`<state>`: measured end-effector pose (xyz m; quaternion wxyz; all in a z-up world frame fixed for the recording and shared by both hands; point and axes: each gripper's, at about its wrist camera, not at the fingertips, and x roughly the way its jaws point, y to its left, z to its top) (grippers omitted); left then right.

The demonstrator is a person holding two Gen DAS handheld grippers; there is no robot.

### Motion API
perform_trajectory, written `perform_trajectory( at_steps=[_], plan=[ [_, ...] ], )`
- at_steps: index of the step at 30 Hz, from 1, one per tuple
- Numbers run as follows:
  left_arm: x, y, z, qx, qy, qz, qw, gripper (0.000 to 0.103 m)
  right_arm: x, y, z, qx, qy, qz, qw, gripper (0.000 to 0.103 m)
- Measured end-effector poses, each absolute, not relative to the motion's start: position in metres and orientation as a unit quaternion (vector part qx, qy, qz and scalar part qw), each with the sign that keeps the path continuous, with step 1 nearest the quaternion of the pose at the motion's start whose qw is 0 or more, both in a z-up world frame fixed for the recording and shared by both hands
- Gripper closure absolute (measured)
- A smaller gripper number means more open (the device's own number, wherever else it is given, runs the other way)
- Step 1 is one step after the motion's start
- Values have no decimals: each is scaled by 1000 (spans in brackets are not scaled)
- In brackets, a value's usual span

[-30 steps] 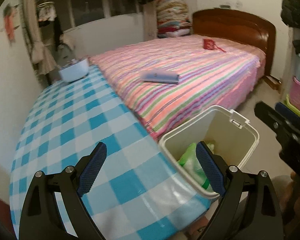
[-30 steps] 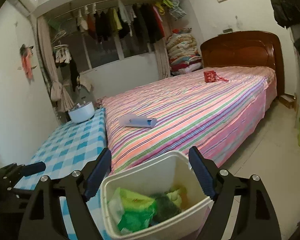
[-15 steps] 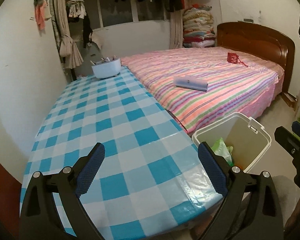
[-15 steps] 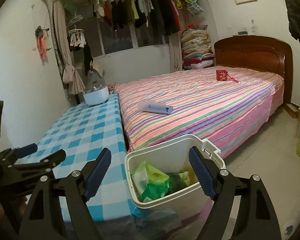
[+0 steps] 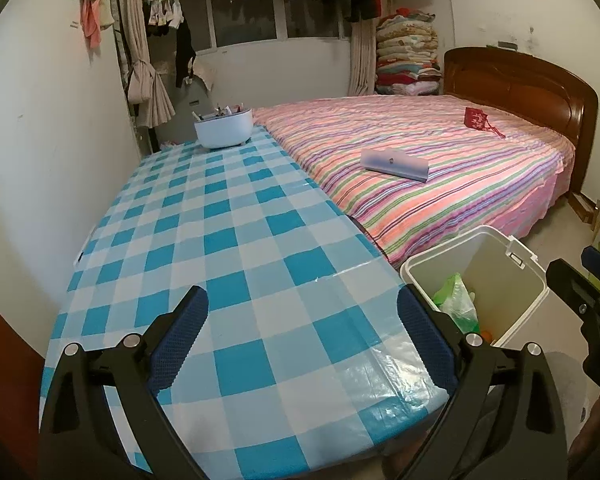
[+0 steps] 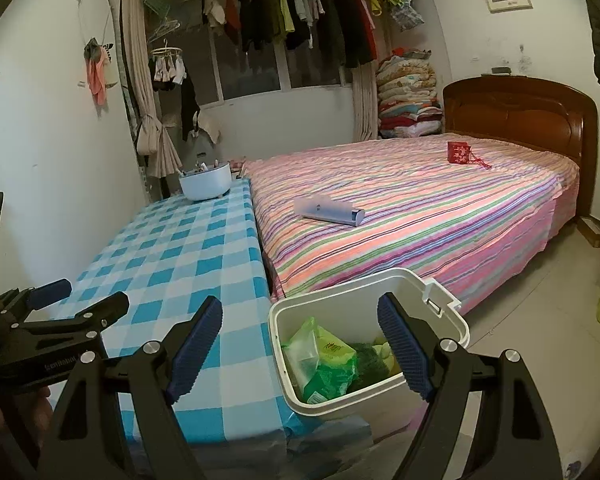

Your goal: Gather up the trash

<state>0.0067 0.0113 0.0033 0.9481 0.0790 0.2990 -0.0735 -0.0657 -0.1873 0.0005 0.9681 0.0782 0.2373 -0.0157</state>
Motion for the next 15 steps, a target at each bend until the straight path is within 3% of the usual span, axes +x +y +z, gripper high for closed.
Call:
perform_trajectory(
  at_steps=[15],
  plan=[
    [14,15,-5,70,311,-80,944,9,-61,-189,-2,82,241,-11,967,25]
  ],
)
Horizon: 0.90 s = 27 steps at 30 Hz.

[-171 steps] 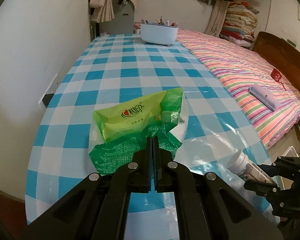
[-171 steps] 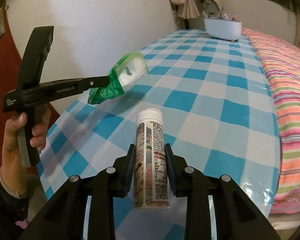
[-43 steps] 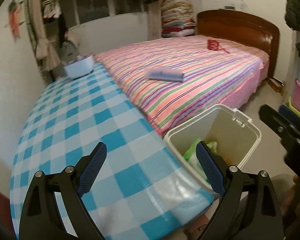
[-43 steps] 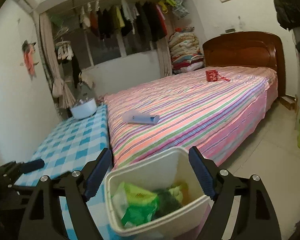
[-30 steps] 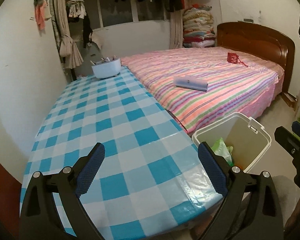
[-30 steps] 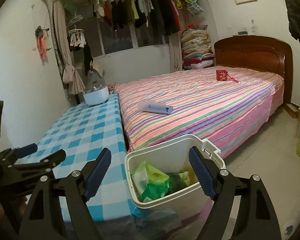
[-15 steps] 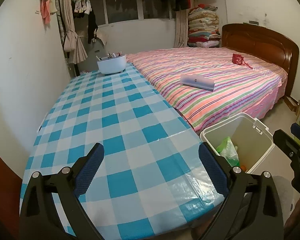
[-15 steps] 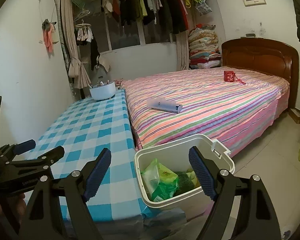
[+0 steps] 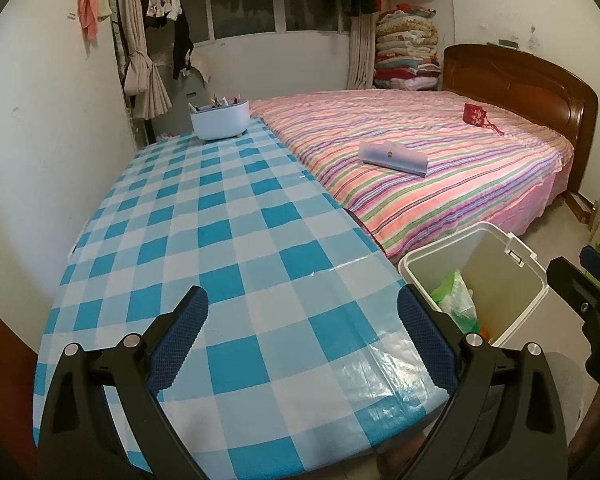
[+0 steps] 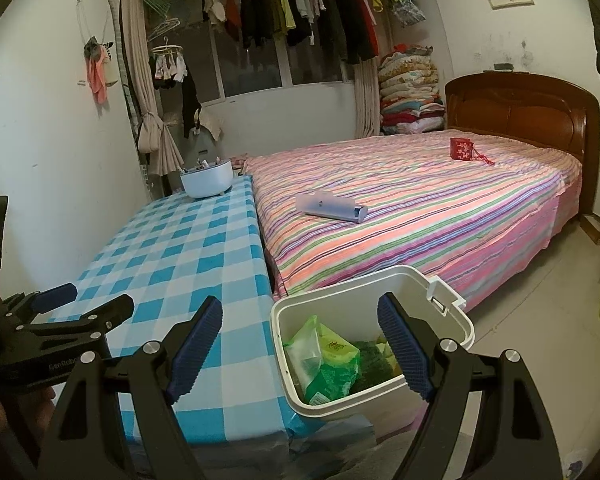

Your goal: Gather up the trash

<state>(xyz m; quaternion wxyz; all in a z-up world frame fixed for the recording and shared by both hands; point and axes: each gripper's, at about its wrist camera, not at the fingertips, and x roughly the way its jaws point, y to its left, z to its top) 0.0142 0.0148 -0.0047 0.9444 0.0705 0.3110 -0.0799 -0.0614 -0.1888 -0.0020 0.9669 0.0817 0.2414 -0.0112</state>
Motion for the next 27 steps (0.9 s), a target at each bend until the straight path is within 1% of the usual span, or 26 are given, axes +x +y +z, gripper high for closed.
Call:
perform_trajectory(
  at_steps=[27],
  plan=[
    [15,10,-13,86,318,-86,940,9,-58,-191,-6,88,249,-9,965,25]
  ],
)
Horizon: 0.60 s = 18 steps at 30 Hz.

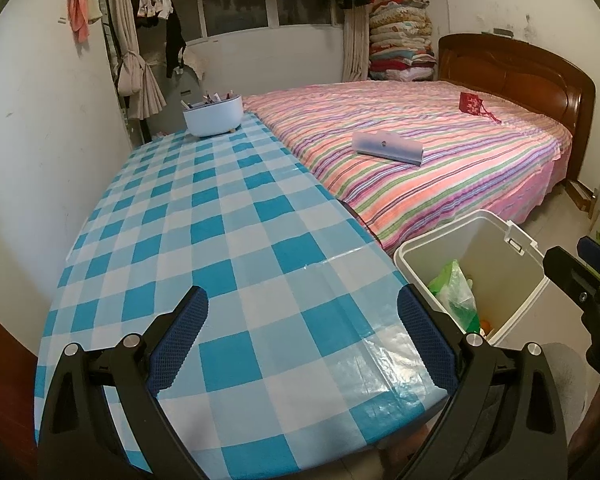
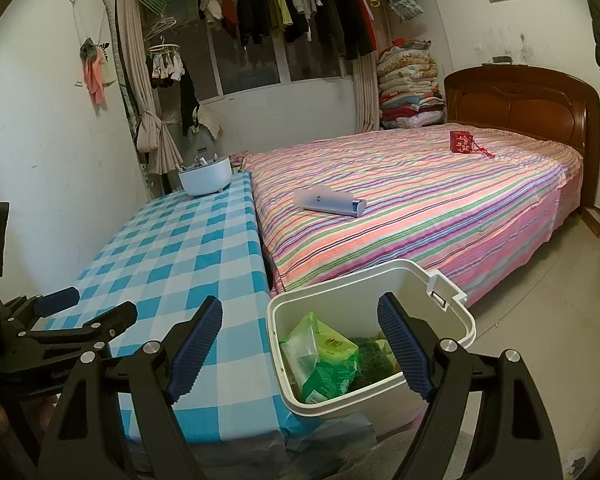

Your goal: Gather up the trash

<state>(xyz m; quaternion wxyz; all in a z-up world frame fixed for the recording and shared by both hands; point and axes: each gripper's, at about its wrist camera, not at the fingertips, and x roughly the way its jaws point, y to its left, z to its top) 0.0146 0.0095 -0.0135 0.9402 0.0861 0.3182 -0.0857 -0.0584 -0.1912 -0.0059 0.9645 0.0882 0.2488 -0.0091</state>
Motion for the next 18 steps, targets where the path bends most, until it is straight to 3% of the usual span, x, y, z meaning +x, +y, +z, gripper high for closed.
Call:
perform_trajectory(
  at_steps=[18],
  plan=[
    [14,6,-12,93,317,-88,940,9,-60,-194,-6,90,249,-10,964,25]
  ],
)
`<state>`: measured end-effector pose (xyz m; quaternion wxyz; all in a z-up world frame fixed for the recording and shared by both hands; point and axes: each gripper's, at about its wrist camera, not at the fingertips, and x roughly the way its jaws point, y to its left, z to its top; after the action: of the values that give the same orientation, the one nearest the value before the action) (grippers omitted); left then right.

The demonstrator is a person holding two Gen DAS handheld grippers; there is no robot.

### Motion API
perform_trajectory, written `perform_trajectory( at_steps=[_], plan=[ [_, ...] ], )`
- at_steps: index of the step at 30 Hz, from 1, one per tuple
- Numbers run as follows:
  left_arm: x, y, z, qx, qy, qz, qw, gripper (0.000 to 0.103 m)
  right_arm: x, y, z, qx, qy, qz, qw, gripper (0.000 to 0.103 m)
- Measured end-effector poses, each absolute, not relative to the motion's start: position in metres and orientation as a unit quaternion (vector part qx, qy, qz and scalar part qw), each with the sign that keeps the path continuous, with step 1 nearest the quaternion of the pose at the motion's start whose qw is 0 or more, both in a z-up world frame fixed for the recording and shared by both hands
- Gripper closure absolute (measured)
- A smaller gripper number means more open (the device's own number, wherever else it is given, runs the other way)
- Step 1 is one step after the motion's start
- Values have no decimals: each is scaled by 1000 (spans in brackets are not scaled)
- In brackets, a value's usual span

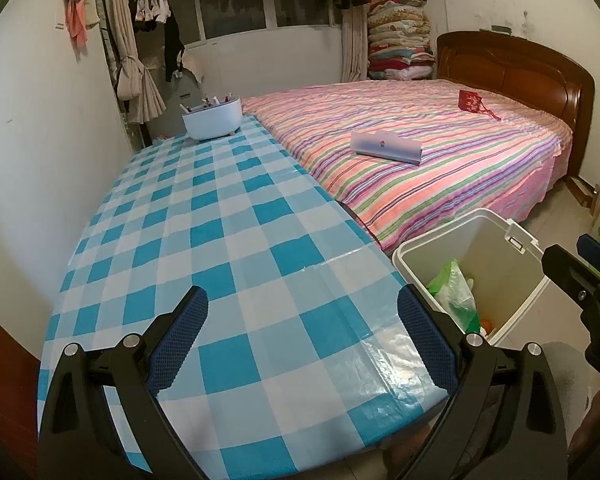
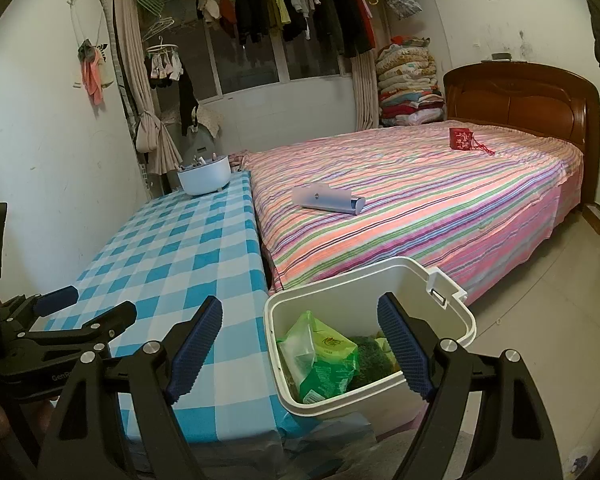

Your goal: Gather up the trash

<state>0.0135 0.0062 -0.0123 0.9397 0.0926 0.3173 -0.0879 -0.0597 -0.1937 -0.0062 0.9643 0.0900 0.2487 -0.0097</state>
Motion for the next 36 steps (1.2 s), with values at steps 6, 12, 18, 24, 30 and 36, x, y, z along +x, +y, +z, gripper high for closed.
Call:
perform_trajectory(
  at_steps=[6,12,18,24,30,36],
  plan=[
    [12,5,-9,98,312,-88,941,9,-61,-195,-6,91,249,-10,964,25],
    [10,1,-11,103,317,-96,938,9,-61,-195,-6,91,248,-9,964,25],
    [10,-2,-11,106,319,-101,936,7,-61,-195,-7,91,249,-10,964,25],
    [10,-8,-13,107,325,-115,933,6,-62,-197,-6,93,248,-11,964,25],
    [8,-12,-13,107,325,-130,930,6,-63,-200,-6,97,249,-12,963,25],
    [5,-14,-9,108,318,-139,931,6,-64,-203,-6,100,251,-14,963,25]
  ],
)
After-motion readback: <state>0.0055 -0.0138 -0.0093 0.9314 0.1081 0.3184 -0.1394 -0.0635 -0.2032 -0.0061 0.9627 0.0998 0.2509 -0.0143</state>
